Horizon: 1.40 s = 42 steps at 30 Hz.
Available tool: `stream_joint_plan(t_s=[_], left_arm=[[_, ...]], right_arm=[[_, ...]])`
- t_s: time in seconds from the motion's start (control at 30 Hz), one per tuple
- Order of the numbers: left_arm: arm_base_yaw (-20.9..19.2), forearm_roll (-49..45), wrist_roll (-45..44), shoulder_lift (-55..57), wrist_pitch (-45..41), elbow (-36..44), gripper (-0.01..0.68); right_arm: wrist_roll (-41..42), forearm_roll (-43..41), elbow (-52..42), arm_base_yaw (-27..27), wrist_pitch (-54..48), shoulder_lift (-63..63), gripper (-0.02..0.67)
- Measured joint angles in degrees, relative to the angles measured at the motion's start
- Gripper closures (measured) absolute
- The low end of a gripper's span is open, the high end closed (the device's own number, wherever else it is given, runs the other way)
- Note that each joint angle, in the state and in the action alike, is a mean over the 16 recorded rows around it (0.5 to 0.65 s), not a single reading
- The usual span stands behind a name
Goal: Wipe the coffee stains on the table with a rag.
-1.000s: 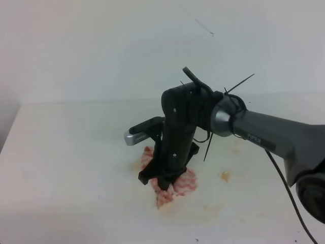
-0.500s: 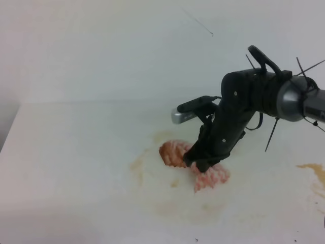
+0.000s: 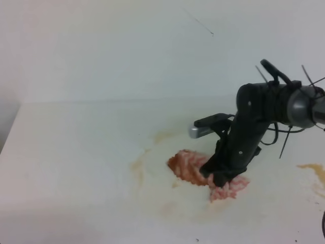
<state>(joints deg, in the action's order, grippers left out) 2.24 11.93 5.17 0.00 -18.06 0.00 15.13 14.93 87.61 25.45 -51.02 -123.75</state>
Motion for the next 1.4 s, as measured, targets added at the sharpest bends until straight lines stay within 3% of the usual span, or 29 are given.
stream_joint_plan(t_s=[0.27,0.83,1.1,1.4], left_arm=[[0.00,0.00,0.00,0.00,-0.03,0.00,0.675],[0.00,0.00,0.00,0.00,-0.03,0.00,0.675],[0.00,0.00,0.00,0.00,-0.03,0.00,0.675],[0.00,0.00,0.00,0.00,-0.03,0.00,0.675]], right_arm=[[-0.31,-0.22,-0.50,-7.97,0.23,0.40,0.619],[4.39,9.17,-2.48,-20.98,3.07,13.45,0.619],[1.84,3.71,-6.47,-23.85,1.47,17.36,0.619],[-0.68,-0.60,-19.57,-24.04,8.19,21.61,0.619]])
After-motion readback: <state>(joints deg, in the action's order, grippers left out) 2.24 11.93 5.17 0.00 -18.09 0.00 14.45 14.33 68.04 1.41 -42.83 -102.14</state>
